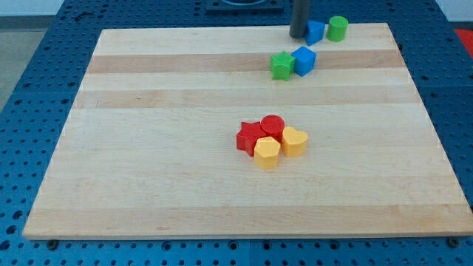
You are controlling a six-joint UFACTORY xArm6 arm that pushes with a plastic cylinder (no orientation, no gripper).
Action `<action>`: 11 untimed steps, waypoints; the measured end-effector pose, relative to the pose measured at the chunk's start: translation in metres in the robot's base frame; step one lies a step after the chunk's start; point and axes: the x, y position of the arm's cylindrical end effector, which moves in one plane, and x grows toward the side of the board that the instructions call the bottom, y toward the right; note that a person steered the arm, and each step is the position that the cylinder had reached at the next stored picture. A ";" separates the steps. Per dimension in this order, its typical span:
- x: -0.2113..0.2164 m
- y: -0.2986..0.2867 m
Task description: Separate the blue cube from the green star
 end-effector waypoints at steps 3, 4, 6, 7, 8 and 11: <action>0.008 -0.041; 0.035 -0.045; 0.088 -0.046; 0.111 -0.046; 0.112 -0.036; 0.089 0.006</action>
